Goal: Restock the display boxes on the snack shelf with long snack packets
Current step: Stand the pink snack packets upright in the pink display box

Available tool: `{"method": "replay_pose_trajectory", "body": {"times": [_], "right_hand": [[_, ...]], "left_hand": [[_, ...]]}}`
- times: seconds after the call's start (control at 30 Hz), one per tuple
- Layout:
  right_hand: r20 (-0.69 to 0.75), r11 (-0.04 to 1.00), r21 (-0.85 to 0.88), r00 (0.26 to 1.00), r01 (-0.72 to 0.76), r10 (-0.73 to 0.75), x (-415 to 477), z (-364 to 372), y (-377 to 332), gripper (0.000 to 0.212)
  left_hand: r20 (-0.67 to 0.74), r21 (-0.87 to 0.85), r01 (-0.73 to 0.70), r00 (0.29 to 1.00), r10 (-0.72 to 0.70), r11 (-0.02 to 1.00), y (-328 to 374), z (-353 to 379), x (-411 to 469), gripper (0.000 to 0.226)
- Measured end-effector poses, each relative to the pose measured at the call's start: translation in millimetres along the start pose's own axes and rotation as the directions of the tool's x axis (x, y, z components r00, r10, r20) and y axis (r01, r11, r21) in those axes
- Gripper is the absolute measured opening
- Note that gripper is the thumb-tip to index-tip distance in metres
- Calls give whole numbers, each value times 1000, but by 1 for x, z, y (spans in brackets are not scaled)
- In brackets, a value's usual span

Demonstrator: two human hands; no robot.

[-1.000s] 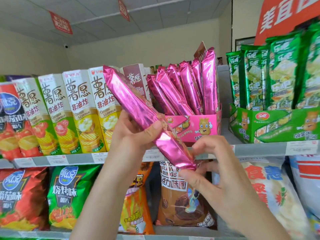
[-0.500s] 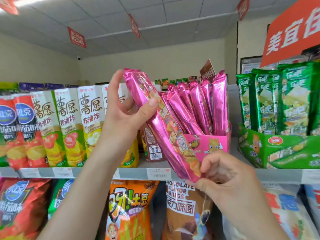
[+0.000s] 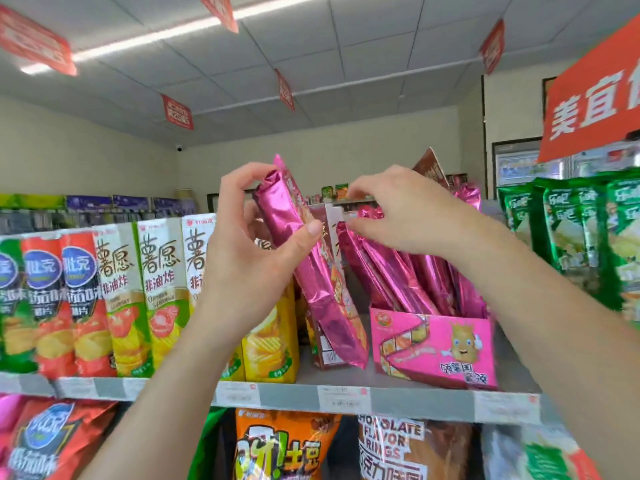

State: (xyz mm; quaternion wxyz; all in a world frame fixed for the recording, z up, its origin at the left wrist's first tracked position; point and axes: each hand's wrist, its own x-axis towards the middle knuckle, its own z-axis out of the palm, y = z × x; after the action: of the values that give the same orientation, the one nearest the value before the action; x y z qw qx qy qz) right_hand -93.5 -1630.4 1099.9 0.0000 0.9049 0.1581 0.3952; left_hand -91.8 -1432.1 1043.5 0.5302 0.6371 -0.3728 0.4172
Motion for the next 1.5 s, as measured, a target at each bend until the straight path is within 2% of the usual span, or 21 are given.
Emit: {"method": "replay_pose_trajectory", "body": {"times": [0.1,0.27,0.37,0.47,0.67,0.8,1.0,1.1,1.2,1.27,1.3,1.33,1.4,1.47,1.5], "right_hand": [[112,994,-108,994,10,2,18,19,1,35],[198,986,-155,980,62,-30,24,29,-3,30],[125,975,-196,989,109,-86,18,21,-1,22],[65,979,-160,991,123,-113,5,3,4,14],[21,984,-158,996,89,-86,-23,-24,9,18],[-18,987,-146,997,71,-74,-34,-33,16,16],[-76,986,-158,995,59,-72,-42,-34,23,20],[-138,981,-185,987,51,-78,-48,-26,25,27],[-290,994,-102,955,35,-63,-62,-16,20,35],[-438,999,3,898,41,-35,-80,-13,16,27],[-457,998,41,889,46,-23,-91,-12,16,19],[-418,997,68,908,38,-7,-104,-11,17,14],[-169,998,43,984,-56,62,-126,-7,19,18],[73,993,-51,991,-109,112,-138,-1,21,22],[119,993,-70,988,-95,103,-143,5,23,19]], "left_hand": [[-16,37,7,1000,-6,999,-1,0,2,52],[-21,59,-8,1000,10,998,0,4,6,54],[-64,93,-55,996,61,994,2,6,9,56],[-98,98,-138,984,147,986,4,8,13,57],[-75,139,-161,982,172,977,4,35,22,58],[4,169,-110,994,111,979,-3,57,23,60],[276,299,-88,961,2,950,-20,87,14,48],[289,349,-78,957,-28,934,-26,93,7,51],[314,461,-163,949,11,872,-28,96,4,62],[324,577,-226,946,35,785,-29,97,1,70],[317,620,-237,948,38,748,-29,97,0,73],[312,645,-236,950,32,727,-29,97,-1,77],[304,658,-198,953,-16,726,-28,96,-2,83],[284,655,-150,957,-57,741,-23,93,-3,86],[265,654,-142,963,-50,743,-19,91,-6,84]]}}
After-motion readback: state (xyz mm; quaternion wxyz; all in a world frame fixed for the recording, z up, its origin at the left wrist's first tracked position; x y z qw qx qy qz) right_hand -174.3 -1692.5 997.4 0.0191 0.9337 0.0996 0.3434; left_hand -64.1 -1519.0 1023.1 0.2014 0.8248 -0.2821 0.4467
